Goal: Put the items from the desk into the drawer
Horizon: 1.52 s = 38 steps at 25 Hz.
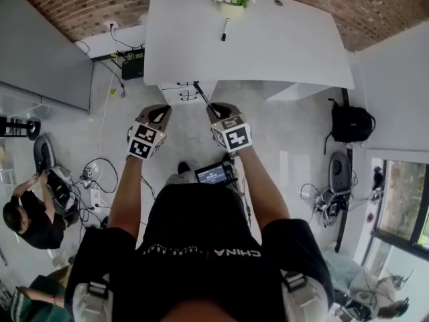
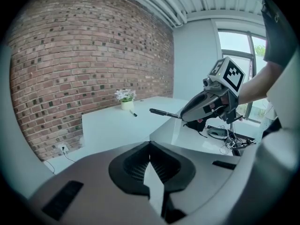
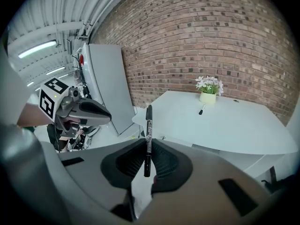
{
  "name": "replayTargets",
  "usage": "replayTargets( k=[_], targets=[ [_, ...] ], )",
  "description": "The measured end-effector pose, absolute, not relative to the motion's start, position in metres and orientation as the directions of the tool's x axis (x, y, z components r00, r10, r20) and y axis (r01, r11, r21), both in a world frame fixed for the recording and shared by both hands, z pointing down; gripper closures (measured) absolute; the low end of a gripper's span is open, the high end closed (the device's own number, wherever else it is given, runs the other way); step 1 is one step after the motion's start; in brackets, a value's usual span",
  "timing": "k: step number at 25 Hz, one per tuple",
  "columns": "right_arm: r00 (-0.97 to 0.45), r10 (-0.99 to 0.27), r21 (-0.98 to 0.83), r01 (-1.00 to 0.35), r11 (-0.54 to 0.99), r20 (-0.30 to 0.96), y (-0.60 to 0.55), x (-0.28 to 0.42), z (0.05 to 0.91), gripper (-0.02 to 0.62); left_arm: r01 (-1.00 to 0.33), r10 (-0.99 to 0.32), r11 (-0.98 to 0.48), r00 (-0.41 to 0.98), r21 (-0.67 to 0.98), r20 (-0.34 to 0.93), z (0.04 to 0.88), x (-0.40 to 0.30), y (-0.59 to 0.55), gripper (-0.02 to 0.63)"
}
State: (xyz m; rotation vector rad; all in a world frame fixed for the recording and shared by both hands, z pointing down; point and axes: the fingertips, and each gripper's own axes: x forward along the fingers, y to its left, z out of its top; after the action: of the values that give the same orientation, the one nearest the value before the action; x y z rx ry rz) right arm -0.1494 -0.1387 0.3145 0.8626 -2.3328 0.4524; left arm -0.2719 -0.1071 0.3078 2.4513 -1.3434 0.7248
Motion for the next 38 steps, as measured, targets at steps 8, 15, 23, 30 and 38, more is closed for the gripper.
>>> replayTargets(
  k=[8, 15, 23, 30, 38],
  targets=[
    [-0.605, -0.454, -0.103, -0.666, 0.739, 0.654, -0.124, -0.144, 0.316, 0.549, -0.838, -0.703, -0.546, 0.46, 0.003, 0.543, 0.313, -0.262, -0.096, 0.594],
    [-0.629, -0.451, -0.111, -0.651, 0.751, 0.633, -0.128, -0.128, 0.309, 0.549, -0.844, -0.706, -0.536, 0.443, -0.006, 0.552, 0.311, -0.245, -0.099, 0.594],
    [-0.661, -0.416, -0.135, -0.616, 0.776, 0.624, -0.136, -0.102, 0.307, 0.549, -0.849, -0.714, -0.527, 0.412, -0.046, 0.567, 0.302, -0.215, -0.103, 0.594],
    [-0.685, -0.38, -0.158, -0.585, 0.795, 0.622, -0.133, -0.096, 0.317, 0.549, -0.838, -0.724, -0.538, 0.408, -0.086, 0.556, 0.306, -0.201, -0.101, 0.594],
    [-0.676, -0.373, -0.166, -0.592, 0.789, 0.636, -0.14, -0.116, 0.341, 0.549, -0.764, -0.643, -0.635, 0.44, -0.114, 0.627, 0.358, -0.215, -0.115, 0.594]
  ],
)
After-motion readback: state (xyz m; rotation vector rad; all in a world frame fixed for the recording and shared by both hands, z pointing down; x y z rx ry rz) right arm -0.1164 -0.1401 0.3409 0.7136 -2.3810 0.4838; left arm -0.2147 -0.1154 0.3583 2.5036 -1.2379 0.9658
